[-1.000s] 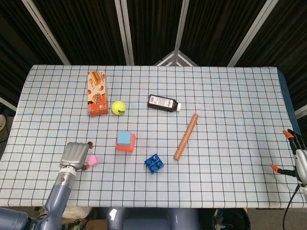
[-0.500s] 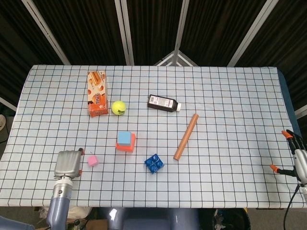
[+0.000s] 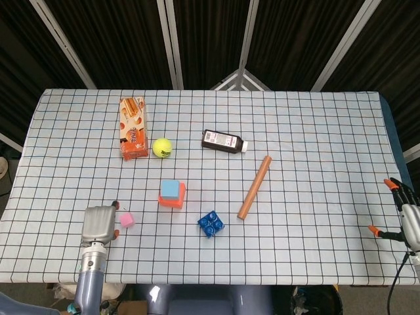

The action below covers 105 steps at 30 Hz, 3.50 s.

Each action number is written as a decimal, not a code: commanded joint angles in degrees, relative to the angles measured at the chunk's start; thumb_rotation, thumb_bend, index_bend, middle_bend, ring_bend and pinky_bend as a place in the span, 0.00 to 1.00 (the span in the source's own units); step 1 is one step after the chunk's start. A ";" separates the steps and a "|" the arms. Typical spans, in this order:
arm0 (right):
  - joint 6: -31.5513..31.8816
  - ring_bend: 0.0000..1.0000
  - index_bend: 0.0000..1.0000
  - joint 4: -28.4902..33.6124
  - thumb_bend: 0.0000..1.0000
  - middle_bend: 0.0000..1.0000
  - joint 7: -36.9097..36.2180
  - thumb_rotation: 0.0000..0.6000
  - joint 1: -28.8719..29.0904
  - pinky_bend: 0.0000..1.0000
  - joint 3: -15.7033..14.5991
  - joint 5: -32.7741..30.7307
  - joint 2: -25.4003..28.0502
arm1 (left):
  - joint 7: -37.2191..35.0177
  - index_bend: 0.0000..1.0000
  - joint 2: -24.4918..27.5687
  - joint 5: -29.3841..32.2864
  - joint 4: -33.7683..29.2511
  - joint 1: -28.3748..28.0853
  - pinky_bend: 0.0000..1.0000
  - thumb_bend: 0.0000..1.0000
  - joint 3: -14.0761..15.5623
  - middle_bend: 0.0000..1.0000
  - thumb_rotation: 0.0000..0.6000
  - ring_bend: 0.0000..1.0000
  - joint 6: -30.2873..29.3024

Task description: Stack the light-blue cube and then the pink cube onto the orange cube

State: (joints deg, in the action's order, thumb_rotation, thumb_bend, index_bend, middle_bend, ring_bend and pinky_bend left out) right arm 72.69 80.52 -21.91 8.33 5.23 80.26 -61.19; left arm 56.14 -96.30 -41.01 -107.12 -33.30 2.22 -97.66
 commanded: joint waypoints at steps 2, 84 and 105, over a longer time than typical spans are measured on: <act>-0.16 0.03 0.00 -0.06 0.07 0.04 -0.14 1.00 0.06 0.12 -0.02 -0.03 0.02 | 0.31 0.34 -1.20 -0.74 1.47 0.66 0.89 0.23 -0.48 0.81 1.00 0.77 1.29; -2.64 0.03 0.00 -0.18 0.07 0.04 -4.31 1.00 0.68 0.12 -1.05 0.34 1.41 | 3.45 0.33 -3.63 -12.05 4.81 8.94 0.90 0.23 -3.93 0.81 1.00 0.78 8.03; -3.27 0.03 0.00 -0.21 0.07 0.04 -3.81 1.00 0.98 0.12 -1.09 0.08 1.29 | 1.90 0.38 -5.11 -11.37 8.19 10.15 0.90 0.28 -5.86 0.81 1.00 0.78 9.14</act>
State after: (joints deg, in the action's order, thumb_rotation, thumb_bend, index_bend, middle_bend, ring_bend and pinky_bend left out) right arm 69.41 80.30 -25.70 9.31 4.14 80.33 -59.90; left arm 58.06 -101.39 -52.39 -98.96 -23.18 -3.60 -88.53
